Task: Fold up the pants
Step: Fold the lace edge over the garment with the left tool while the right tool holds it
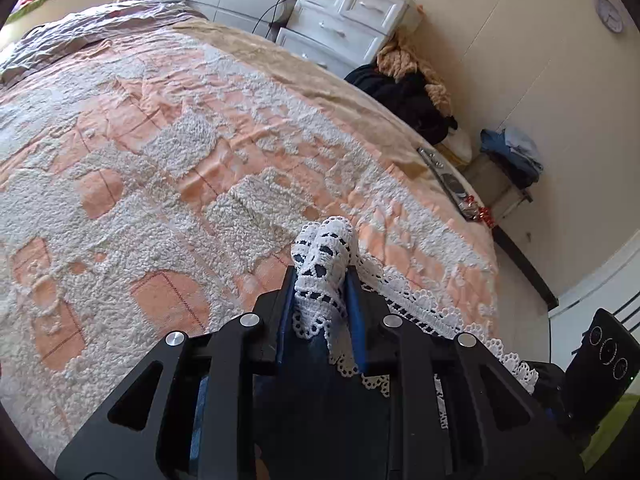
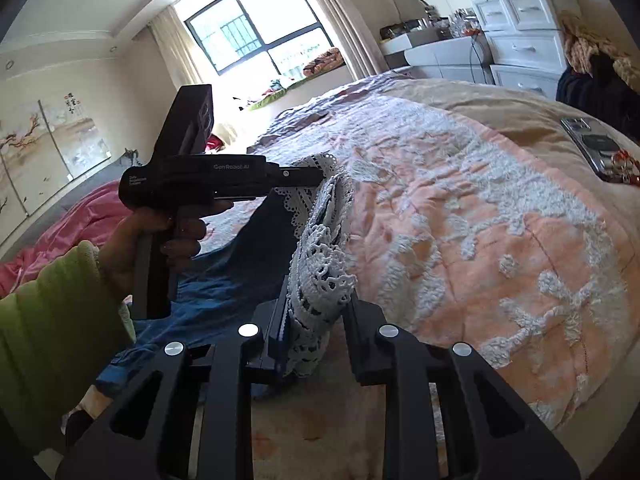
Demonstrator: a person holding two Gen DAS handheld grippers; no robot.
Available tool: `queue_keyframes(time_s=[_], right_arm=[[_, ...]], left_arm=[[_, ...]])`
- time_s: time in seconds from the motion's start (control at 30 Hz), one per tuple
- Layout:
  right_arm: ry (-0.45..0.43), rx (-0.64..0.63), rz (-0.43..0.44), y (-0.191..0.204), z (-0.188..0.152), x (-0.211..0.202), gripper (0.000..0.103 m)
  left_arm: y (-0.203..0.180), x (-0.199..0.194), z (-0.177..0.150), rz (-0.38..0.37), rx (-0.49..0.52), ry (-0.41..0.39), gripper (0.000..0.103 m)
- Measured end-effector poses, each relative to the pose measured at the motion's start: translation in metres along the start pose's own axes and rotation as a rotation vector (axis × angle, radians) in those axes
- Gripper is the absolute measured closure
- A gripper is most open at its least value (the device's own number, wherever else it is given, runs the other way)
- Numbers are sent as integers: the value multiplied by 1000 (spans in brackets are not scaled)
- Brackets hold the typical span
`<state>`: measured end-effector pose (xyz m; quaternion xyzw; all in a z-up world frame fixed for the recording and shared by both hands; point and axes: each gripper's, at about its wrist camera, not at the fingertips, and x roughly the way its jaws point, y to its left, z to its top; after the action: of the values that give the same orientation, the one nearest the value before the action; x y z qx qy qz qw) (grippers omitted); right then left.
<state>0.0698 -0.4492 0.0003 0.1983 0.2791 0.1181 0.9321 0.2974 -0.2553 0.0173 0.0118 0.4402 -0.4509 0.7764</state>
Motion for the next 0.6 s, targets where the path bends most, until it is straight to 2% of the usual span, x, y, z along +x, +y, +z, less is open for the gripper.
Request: queue_keyframes(time_s=[0.13,0.27,0.33,0.37,0.47,0.53,0.6], right_arm=[[-25,-69,57,33,6,-9,81],[-28,-152,134,77,7,-9,81],[-18,-205,172,102,5,-5,81],[-8,-229,190,115,2,-1,81],[49,-291,245,150,-10,15,81],[107,-337,253,171,-25,30,81],[158,-396,256,190,-41,44,81]], left_arm=[[4,-47,-7,-6,23,-64,87],[22,-100,-20,37,5,-115,88],[37,-127,-31,65,-21,-142,94],[45,-137,-38,83,-40,-148,100],[70,-156,-59,103,-104,-141,100],[83,-160,-74,126,-136,-116,100],[94,-165,-91,119,-184,-97,100]])
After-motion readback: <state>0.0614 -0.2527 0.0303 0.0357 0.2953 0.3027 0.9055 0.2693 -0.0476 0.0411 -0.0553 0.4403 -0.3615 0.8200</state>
